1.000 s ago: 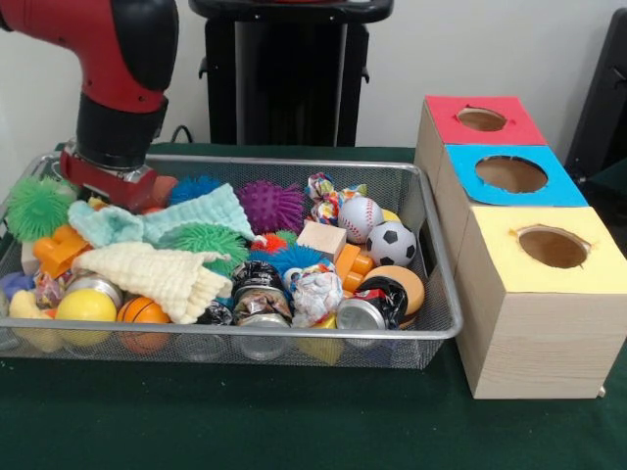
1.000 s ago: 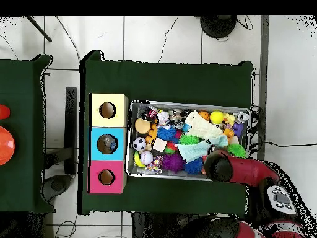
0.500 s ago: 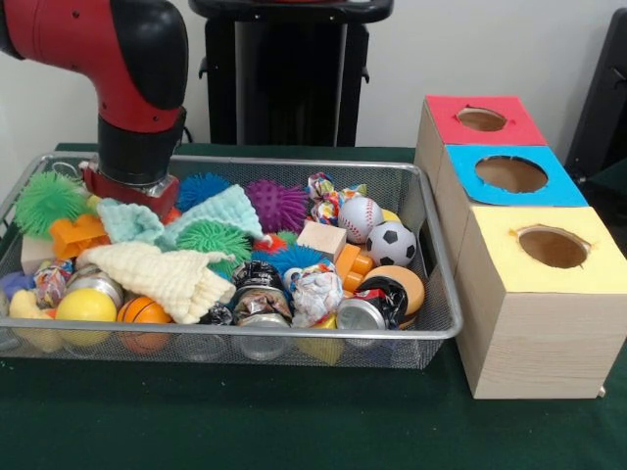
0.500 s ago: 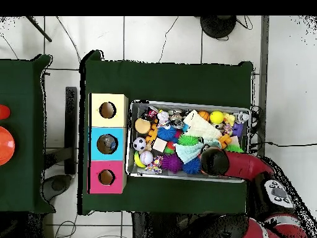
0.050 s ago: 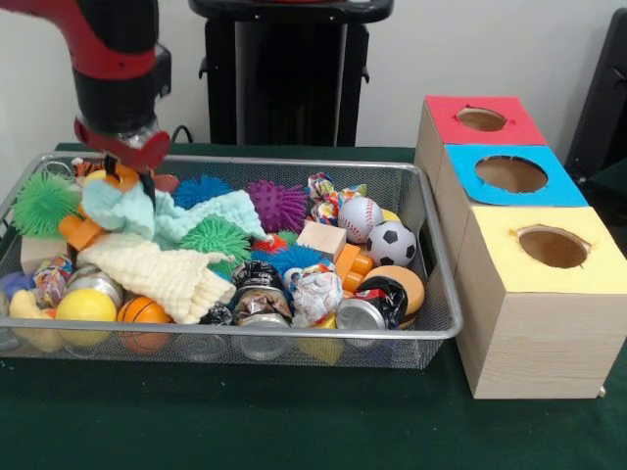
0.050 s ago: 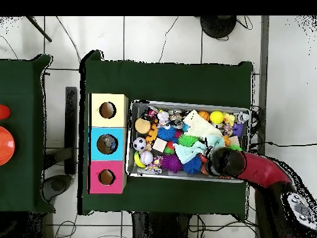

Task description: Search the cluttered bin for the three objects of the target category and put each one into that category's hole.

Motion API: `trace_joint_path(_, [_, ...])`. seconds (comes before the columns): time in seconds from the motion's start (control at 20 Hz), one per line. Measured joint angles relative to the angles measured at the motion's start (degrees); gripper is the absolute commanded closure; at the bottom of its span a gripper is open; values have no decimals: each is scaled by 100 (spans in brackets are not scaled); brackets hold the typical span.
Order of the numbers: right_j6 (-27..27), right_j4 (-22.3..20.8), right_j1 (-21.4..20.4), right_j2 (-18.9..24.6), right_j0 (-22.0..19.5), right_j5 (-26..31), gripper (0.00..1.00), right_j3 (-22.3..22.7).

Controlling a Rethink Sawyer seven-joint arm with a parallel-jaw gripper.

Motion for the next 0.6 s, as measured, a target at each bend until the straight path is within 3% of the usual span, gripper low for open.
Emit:
trace_joint_path(0.2, [0,30,-526,17,-231,743,0,132])
trace_joint_path(0.6, [0,-111,-584,248,-860,659,0,143])
